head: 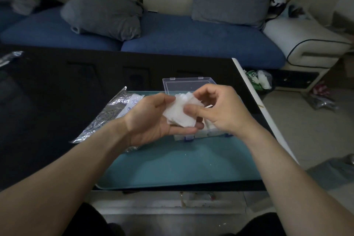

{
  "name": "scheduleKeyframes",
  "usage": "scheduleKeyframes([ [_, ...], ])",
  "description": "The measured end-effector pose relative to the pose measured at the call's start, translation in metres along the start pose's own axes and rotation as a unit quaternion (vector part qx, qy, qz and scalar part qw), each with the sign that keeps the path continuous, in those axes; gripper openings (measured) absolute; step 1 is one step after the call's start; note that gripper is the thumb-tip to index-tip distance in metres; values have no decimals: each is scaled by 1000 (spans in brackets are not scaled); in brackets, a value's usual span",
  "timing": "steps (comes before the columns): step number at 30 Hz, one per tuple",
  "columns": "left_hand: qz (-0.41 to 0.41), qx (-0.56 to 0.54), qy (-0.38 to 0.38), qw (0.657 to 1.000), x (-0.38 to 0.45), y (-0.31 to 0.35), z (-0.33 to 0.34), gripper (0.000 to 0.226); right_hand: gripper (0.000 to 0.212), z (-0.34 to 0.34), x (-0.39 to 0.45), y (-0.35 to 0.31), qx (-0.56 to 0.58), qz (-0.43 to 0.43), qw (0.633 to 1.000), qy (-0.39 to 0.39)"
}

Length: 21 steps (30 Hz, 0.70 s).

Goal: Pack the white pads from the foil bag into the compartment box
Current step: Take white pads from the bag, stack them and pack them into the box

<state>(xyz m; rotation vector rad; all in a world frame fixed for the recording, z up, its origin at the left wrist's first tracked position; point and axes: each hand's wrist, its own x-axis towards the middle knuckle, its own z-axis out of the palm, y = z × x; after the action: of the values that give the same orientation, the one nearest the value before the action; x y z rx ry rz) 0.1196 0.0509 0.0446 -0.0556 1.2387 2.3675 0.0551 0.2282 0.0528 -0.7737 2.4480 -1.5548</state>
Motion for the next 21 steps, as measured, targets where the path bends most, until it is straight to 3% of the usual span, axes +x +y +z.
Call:
scheduleKeyframes([
  [8,59,137,115,982,4,-6,-6,34,39,-27,-1,15,114,54,991,-43],
  [14,134,223,184,948,8,-9,-9,31,25,-41,-5,18,223,55,967,-109],
  [21,161,340,229,898,10,-12,-4,23,29,-38,-3,17,171,54,978,-110],
])
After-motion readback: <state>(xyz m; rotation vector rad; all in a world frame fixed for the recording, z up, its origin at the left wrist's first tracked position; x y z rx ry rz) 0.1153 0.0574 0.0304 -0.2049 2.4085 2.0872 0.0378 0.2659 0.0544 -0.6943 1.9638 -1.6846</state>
